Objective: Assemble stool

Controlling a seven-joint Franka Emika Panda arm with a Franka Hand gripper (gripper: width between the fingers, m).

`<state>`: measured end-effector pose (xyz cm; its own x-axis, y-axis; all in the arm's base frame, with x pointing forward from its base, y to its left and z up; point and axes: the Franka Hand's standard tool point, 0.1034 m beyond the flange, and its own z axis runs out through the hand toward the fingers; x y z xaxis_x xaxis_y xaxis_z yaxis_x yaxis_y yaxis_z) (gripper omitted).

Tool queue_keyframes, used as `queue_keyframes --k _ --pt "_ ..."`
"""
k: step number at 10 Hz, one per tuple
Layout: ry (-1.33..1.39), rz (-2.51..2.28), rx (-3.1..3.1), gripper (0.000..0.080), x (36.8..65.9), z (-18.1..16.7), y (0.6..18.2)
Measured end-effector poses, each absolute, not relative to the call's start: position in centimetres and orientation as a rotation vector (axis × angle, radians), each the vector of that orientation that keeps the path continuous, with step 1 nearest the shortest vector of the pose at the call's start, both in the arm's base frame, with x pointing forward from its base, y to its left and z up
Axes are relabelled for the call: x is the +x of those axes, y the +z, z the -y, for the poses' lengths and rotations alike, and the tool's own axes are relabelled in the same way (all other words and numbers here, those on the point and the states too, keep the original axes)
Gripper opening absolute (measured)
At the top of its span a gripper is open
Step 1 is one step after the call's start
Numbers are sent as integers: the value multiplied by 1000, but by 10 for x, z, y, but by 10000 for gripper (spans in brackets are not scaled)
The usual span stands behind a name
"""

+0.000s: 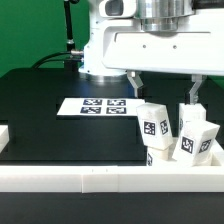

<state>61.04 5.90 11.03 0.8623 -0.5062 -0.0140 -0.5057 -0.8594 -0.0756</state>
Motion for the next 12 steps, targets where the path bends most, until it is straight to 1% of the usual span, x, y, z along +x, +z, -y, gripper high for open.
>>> queue_keyframes --k 1,3,6,8,10,12 --pt "-39 -510 -3043 649 611 -58 109" --pt "-45 8 -3102 649 609 -68 107" --pt "-42 476 -3093 649 609 -61 106" --pt "-35 706 -3066 649 609 -57 106" --pt "-61 1155 -2972 649 607 -52 102" --pt "-46 1343 -2905 649 605 -48 99"
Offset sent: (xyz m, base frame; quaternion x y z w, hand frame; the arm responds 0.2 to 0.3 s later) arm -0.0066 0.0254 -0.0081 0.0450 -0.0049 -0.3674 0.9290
